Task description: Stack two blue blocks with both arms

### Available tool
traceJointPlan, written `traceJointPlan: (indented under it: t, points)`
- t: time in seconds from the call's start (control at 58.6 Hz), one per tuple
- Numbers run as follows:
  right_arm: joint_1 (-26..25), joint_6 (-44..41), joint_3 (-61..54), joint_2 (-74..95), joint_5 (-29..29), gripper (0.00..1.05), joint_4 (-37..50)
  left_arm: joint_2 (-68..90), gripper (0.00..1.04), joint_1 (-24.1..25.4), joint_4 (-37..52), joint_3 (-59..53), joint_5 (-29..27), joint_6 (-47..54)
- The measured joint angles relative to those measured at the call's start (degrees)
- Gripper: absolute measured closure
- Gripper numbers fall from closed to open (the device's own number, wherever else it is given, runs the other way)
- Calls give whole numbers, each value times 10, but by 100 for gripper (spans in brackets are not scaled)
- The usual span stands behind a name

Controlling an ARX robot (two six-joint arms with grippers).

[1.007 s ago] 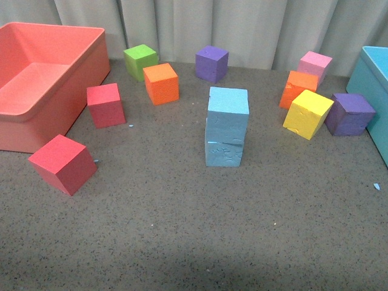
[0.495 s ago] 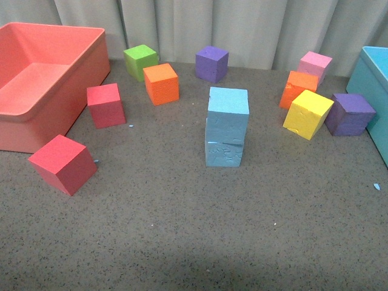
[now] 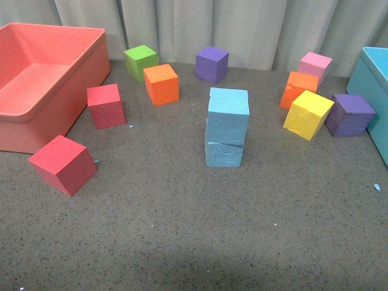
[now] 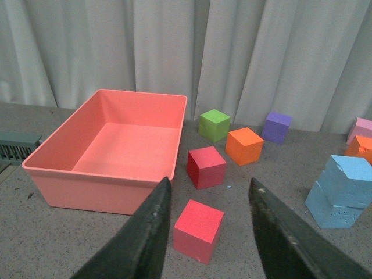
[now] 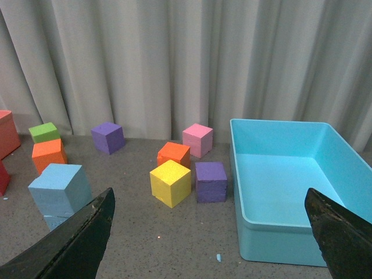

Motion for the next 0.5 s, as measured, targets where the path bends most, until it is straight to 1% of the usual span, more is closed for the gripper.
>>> traceJointPlan:
  t: [0.137, 0.188, 0.222, 0.239, 0.256, 0.324, 0.495]
  points:
    - [0, 0, 0, 0, 0, 9, 0, 0, 34, 0, 0, 0, 0, 0]
    - [0, 0, 0, 0, 0, 9, 0, 0, 20, 0, 0, 0, 0, 0]
    - [0, 0, 0, 0, 0, 9, 0, 0, 13, 0, 0, 0, 0, 0]
    - [0, 0, 0, 0, 0, 9, 0, 0, 8, 0, 0, 0, 0, 0]
    - [0, 0, 0, 0, 0, 9, 0, 0, 5, 0, 0, 0, 0, 0]
    - [0, 0, 0, 0, 0, 9, 0, 0, 7, 0, 0, 0, 0, 1]
    - [0, 0, 0, 0, 0, 9, 0, 0, 7, 0, 0, 0, 0, 1]
